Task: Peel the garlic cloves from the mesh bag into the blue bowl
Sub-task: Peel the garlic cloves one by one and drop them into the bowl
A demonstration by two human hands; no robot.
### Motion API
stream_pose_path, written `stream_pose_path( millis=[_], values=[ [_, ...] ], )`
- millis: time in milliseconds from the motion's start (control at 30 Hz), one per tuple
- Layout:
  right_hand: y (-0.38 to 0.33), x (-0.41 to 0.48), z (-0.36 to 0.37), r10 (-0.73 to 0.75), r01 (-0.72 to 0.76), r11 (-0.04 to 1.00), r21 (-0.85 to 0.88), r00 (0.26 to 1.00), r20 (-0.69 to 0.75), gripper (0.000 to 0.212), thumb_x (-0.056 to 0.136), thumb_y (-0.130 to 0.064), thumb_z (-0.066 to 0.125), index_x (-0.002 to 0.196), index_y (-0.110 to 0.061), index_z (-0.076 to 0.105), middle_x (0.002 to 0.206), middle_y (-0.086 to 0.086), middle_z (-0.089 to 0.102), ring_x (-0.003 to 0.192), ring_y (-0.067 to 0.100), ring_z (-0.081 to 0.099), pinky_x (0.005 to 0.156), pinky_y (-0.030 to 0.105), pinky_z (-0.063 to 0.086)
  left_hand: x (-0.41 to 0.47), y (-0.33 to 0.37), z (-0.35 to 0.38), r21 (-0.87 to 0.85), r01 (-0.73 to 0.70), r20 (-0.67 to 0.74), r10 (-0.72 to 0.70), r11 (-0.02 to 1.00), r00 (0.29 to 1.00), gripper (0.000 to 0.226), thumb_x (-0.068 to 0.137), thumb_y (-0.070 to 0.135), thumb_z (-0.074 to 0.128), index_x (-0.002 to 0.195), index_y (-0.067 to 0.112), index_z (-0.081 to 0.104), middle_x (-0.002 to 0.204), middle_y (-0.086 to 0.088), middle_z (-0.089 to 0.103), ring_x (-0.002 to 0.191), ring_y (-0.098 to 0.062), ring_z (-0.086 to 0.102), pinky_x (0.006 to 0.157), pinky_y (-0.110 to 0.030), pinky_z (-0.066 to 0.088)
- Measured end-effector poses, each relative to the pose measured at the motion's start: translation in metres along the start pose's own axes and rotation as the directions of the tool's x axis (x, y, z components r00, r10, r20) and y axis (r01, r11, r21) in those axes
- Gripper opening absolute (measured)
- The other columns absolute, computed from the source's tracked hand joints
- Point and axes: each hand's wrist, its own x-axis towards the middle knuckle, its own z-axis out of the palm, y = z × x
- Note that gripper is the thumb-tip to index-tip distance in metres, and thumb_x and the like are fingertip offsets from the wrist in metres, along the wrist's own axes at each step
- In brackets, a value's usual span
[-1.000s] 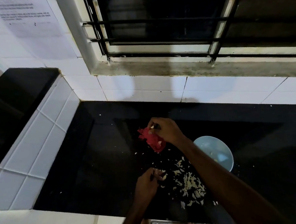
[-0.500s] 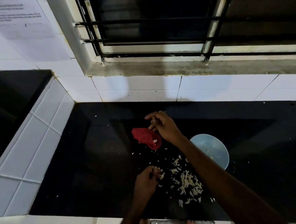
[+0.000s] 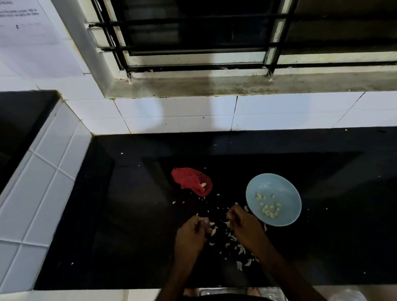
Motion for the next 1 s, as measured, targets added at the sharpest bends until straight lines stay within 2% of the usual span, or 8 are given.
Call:
stream_pose_path(
  millis=[100, 267, 367, 500, 600, 767, 900, 1000],
  values=[
    [0.012, -0.008, 0.011, -0.043, 0.045, 0.956, -0.291, 0.999, 0.013, 0.027, 0.107, -0.039, 0.038, 0.104, -0.020, 0.057, 0.092, 0.008, 0.071, 0.090, 0.030, 0.066, 0.072, 0.036, 0.042, 0.002, -0.005, 0.006, 0.056, 0.017, 0.029, -0.018, 0.998, 0.999, 0.031, 0.103, 0.046, 0.051, 0.083, 0.031, 0.070, 0.076, 0.020, 0.074, 0.068, -0.002, 0.068, 0.075, -0.033, 0.058],
    [0.007, -0.009, 0.021, -0.153, 0.167, 0.829, -0.534, 0.986, 0.070, 0.029, 0.097, -0.049, 0.043, 0.101, -0.026, 0.062, 0.096, 0.000, 0.073, 0.093, 0.023, 0.069, 0.071, 0.034, 0.050, -0.002, -0.009, 0.010, 0.157, -0.012, 0.035, 0.007, 0.987, 0.999, 0.028, 0.102, 0.042, 0.050, 0.080, 0.031, 0.064, 0.074, 0.016, 0.070, 0.072, -0.001, 0.066, 0.076, -0.036, 0.057],
    [0.001, -0.012, 0.025, -0.174, 0.192, 0.805, -0.561, 0.981, 0.087, 0.013, 0.074, -0.042, 0.066, 0.084, -0.034, 0.070, 0.072, -0.006, 0.071, 0.066, 0.016, 0.070, 0.051, 0.024, 0.047, -0.002, -0.018, 0.009, 0.185, -0.002, 0.028, -0.004, 0.983, 1.000, 0.022, 0.100, 0.046, 0.051, 0.088, 0.032, 0.062, 0.078, 0.014, 0.071, 0.075, -0.005, 0.067, 0.076, -0.037, 0.056],
    [0.013, -0.019, 0.036, -0.233, 0.234, 0.830, -0.507, 0.970, 0.068, 0.022, 0.072, -0.043, 0.056, 0.087, -0.040, 0.071, 0.068, -0.010, 0.069, 0.059, 0.012, 0.067, 0.049, 0.021, 0.046, -0.005, -0.023, 0.006, 0.220, -0.010, 0.012, 0.007, 0.975, 1.000, 0.012, 0.098, 0.042, 0.059, 0.102, 0.031, 0.063, 0.094, 0.011, 0.073, 0.089, -0.012, 0.069, 0.078, -0.032, 0.055],
    [0.011, -0.019, 0.039, -0.219, 0.206, 0.834, -0.512, 0.975, 0.036, 0.014, 0.071, -0.040, 0.061, 0.083, -0.038, 0.069, 0.065, -0.011, 0.068, 0.056, 0.011, 0.066, 0.046, 0.019, 0.044, -0.008, -0.024, 0.007, 0.260, -0.007, 0.033, -0.001, 0.965, 0.999, 0.014, 0.095, 0.040, 0.063, 0.103, 0.028, 0.064, 0.098, 0.011, 0.072, 0.092, -0.011, 0.067, 0.075, -0.028, 0.049],
    [0.012, -0.016, 0.044, -0.132, 0.145, 0.808, -0.571, 0.989, 0.064, 0.016, 0.074, -0.037, 0.069, 0.089, -0.036, 0.069, 0.075, -0.008, 0.071, 0.067, 0.015, 0.070, 0.055, 0.026, 0.050, -0.005, -0.029, 0.014, 0.313, -0.031, 0.025, 0.024, 0.949, 0.999, 0.016, 0.091, 0.039, 0.064, 0.107, 0.036, 0.062, 0.107, 0.014, 0.068, 0.099, -0.011, 0.066, 0.083, -0.033, 0.053],
    [0.006, -0.017, 0.048, -0.106, 0.131, 0.812, -0.568, 0.991, 0.077, 0.023, 0.085, -0.041, 0.054, 0.097, -0.034, 0.072, 0.087, -0.004, 0.075, 0.079, 0.020, 0.072, 0.067, 0.034, 0.055, -0.002, -0.034, 0.017, 0.318, -0.054, 0.033, 0.046, 0.947, 0.998, 0.019, 0.093, 0.034, 0.064, 0.112, 0.034, 0.066, 0.112, 0.013, 0.068, 0.104, -0.009, 0.064, 0.088, -0.028, 0.049],
    [0.004, -0.017, 0.054, -0.095, 0.158, 0.748, -0.645, 0.987, 0.132, 0.024, 0.092, -0.036, 0.049, 0.104, -0.030, 0.069, 0.092, 0.001, 0.073, 0.085, 0.026, 0.072, 0.070, 0.039, 0.055, 0.000, -0.035, 0.015, 0.283, -0.046, 0.034, 0.038, 0.958, 0.999, 0.015, 0.092, 0.030, 0.066, 0.107, 0.033, 0.067, 0.108, 0.013, 0.070, 0.101, -0.009, 0.066, 0.088, -0.029, 0.051]
  ],
)
